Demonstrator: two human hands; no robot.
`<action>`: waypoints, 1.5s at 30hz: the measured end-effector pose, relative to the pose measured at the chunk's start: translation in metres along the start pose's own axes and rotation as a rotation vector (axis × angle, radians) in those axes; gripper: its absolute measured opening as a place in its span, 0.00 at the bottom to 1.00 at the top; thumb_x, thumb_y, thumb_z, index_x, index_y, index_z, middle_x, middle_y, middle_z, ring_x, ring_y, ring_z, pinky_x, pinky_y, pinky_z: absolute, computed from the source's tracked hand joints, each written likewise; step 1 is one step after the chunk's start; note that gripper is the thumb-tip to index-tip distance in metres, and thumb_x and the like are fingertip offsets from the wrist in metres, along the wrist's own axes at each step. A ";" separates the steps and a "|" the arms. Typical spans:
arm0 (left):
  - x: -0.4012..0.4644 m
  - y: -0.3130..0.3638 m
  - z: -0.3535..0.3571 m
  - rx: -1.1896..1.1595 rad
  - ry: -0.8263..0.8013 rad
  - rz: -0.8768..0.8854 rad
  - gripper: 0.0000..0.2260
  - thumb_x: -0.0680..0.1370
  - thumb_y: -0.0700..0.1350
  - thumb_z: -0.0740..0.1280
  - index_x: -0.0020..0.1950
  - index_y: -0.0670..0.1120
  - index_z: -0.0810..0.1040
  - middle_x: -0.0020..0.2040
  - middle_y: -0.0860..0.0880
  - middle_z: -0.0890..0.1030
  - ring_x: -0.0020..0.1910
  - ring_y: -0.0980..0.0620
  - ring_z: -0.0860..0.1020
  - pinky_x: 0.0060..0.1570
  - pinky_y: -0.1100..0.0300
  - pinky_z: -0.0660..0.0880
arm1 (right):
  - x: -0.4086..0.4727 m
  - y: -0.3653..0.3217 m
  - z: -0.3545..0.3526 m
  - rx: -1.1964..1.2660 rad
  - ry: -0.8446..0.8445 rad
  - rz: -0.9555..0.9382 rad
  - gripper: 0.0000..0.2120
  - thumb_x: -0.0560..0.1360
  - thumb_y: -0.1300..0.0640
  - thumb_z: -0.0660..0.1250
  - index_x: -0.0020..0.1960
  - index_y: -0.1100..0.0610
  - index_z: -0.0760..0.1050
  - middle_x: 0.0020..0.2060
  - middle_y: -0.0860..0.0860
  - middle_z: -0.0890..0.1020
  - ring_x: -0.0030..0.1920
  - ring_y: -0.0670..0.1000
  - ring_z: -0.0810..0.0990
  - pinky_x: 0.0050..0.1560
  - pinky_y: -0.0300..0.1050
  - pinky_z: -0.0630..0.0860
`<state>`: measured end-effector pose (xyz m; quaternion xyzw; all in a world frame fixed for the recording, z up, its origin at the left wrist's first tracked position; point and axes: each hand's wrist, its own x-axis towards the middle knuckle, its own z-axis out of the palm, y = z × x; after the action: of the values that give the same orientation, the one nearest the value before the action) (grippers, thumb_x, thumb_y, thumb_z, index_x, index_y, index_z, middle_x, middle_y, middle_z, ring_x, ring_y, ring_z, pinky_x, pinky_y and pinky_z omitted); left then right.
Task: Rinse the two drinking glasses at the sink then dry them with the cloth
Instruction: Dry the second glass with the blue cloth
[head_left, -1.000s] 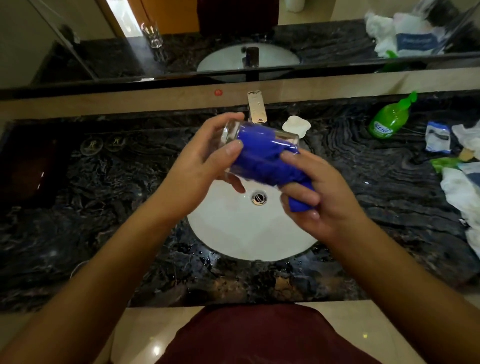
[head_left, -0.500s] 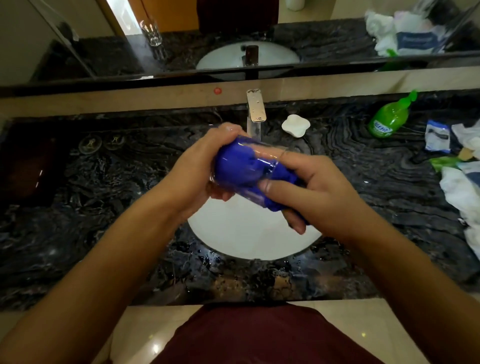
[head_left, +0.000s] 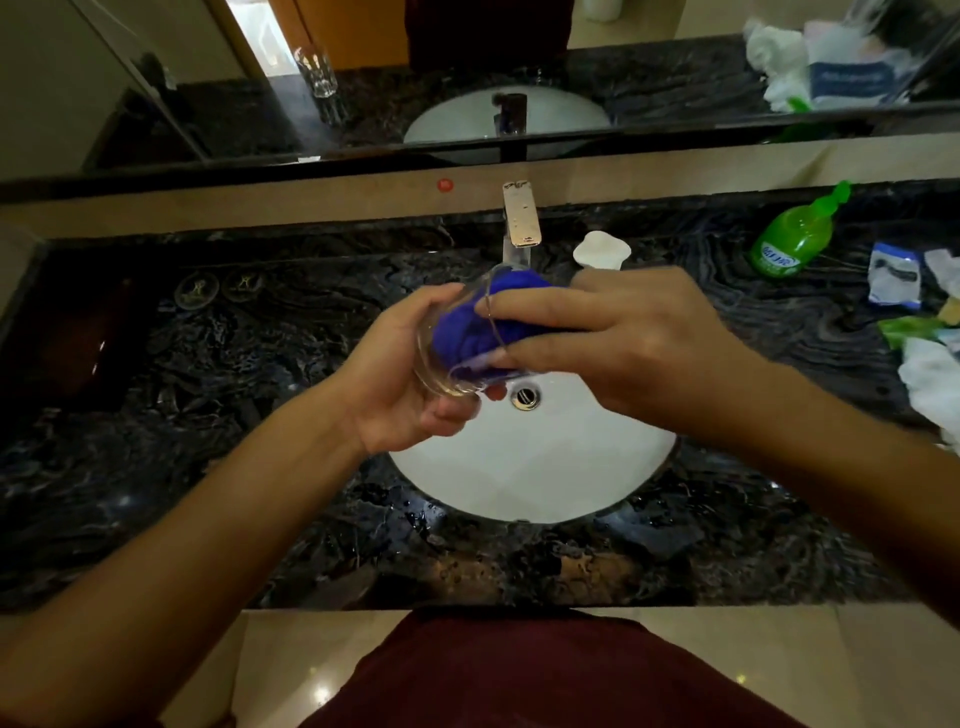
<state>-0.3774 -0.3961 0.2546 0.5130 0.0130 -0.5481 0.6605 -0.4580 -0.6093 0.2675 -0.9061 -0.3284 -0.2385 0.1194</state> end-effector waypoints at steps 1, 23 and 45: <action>0.000 -0.002 0.000 -0.009 -0.005 -0.002 0.25 0.82 0.61 0.54 0.52 0.42 0.79 0.39 0.38 0.76 0.20 0.52 0.68 0.20 0.66 0.59 | -0.003 -0.002 0.004 -0.002 0.054 0.011 0.18 0.74 0.70 0.72 0.55 0.50 0.87 0.63 0.48 0.84 0.37 0.54 0.81 0.34 0.46 0.75; 0.022 -0.021 0.005 0.854 0.348 1.099 0.13 0.82 0.57 0.59 0.57 0.50 0.74 0.45 0.59 0.80 0.39 0.57 0.80 0.37 0.62 0.74 | -0.007 -0.038 0.020 1.878 0.319 1.423 0.08 0.80 0.56 0.61 0.44 0.58 0.73 0.30 0.54 0.76 0.14 0.45 0.62 0.19 0.35 0.56; 0.039 -0.039 0.023 -0.371 0.160 0.203 0.23 0.82 0.64 0.54 0.63 0.46 0.70 0.45 0.45 0.79 0.25 0.53 0.71 0.22 0.65 0.66 | -0.054 -0.016 0.037 1.642 0.451 1.126 0.29 0.71 0.56 0.70 0.72 0.54 0.71 0.52 0.52 0.84 0.42 0.50 0.83 0.39 0.43 0.80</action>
<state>-0.4027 -0.4345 0.2171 0.4233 0.1146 -0.4247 0.7921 -0.4918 -0.6126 0.2096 -0.5013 0.1135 -0.0140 0.8577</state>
